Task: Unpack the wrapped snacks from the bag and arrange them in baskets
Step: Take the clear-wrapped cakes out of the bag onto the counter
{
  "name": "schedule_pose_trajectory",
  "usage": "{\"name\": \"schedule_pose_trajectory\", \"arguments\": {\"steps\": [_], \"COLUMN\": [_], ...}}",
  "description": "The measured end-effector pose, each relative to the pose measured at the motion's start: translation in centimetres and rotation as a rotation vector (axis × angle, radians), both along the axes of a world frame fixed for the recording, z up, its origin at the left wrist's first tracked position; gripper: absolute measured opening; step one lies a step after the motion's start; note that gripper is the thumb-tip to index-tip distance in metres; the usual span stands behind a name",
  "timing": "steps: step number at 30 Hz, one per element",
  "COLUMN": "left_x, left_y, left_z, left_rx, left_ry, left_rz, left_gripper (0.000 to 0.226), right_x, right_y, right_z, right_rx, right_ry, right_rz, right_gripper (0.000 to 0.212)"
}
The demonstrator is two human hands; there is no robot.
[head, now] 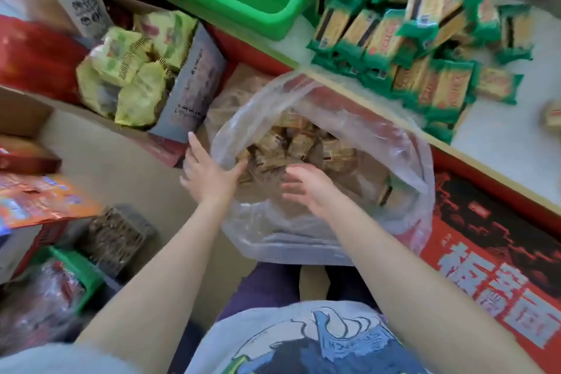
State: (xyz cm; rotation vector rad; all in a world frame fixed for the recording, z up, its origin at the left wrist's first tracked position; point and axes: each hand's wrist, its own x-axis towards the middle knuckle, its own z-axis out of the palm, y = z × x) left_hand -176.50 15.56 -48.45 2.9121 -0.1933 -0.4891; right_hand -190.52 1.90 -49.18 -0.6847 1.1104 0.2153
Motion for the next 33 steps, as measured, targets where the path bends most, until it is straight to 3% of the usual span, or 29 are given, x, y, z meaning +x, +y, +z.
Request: {"name": "schedule_pose_trajectory", "arguments": {"steps": [2,4,7,15,19,22,26,30,33], "left_x": [2.1,4.1,6.4,8.5,8.7,8.5,7.9,7.8,8.7], "left_y": [-0.5,-1.2,-1.8,-0.9,-1.7,-2.1,-2.3,-3.8,-4.8], "left_z": [-1.0,-1.5,-1.8,-0.8,0.4,0.7,0.9,1.1,1.1], "left_rx": [-0.031,-0.061,-0.197,-0.382,-0.401,-0.369,-0.285,-0.11,-0.125], "left_ry": [0.017,0.023,0.174,0.438,0.508,0.522,0.485,0.352,0.319], "left_rz": [0.002,-0.003,0.014,-0.071,-0.142,-0.19,-0.327,-0.361,-0.257], "left_gripper": [0.102,0.066,0.026,0.032,0.065,0.074,0.082,0.07,0.021], "right_x": [2.7,4.9,7.2,9.5,10.0,10.1,11.8,15.0,16.6], "right_y": [0.9,1.1,1.0,1.2,1.2,0.5,-1.3,-2.9,-3.9], "right_z": [-1.0,-1.9,-3.2,-3.9,-1.8,0.1,1.7,2.1,3.2], "right_rx": [-0.037,-0.105,-0.189,-0.224,-0.411,-0.437,-0.381,-0.371,-0.327], "right_ry": [0.023,0.036,0.055,0.15,0.224,0.066,-0.128,-0.209,-0.245], "right_rz": [-0.009,-0.016,-0.008,-0.024,-0.014,-0.084,-0.018,0.15,0.141], "right_gripper": [0.042,0.054,0.07,0.058,0.029,0.012,0.025,0.03,0.02]}}
